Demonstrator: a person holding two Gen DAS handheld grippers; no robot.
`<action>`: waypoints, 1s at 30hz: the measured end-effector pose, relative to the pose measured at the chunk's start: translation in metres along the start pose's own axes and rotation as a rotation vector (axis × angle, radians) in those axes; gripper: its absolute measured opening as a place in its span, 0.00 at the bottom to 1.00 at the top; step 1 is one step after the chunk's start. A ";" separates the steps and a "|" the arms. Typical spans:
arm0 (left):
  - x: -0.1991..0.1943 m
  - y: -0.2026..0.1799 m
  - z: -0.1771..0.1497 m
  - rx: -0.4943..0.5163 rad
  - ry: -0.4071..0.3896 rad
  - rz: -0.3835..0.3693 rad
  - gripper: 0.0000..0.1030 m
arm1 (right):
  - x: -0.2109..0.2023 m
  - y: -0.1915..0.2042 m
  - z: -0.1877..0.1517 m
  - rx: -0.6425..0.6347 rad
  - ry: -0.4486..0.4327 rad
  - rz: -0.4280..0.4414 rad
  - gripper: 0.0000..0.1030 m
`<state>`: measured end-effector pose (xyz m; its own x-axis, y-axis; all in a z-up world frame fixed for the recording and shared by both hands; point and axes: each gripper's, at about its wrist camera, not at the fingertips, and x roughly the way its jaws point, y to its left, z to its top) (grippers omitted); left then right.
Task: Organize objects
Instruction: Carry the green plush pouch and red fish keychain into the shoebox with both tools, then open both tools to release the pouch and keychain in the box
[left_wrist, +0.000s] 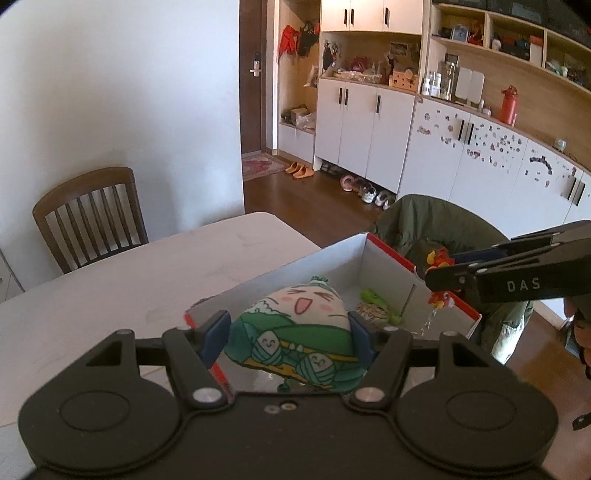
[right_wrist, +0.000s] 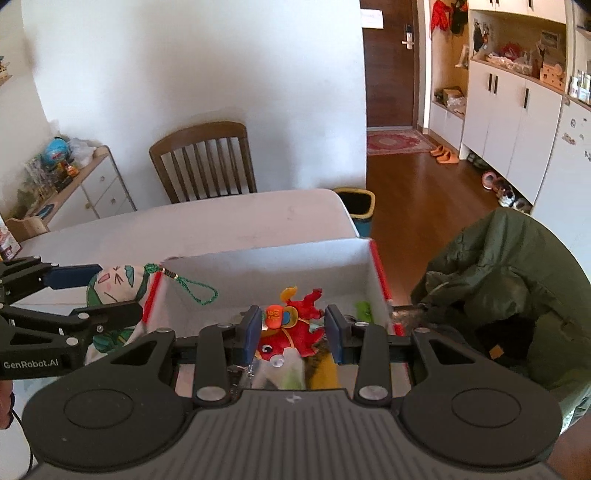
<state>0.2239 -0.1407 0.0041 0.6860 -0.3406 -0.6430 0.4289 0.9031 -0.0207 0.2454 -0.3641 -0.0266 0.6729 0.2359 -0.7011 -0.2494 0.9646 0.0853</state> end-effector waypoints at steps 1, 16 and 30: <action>0.005 -0.003 0.001 0.003 0.005 0.004 0.65 | 0.003 -0.003 -0.001 -0.004 0.005 -0.001 0.35; 0.069 -0.020 -0.009 0.019 0.096 0.090 0.65 | 0.050 -0.023 -0.025 -0.134 0.131 -0.004 0.35; 0.107 -0.024 -0.028 0.048 0.224 0.098 0.65 | 0.075 -0.022 -0.044 -0.271 0.217 0.016 0.35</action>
<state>0.2704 -0.1911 -0.0854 0.5808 -0.1803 -0.7938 0.3979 0.9136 0.0836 0.2705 -0.3726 -0.1118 0.5111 0.1925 -0.8377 -0.4546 0.8877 -0.0734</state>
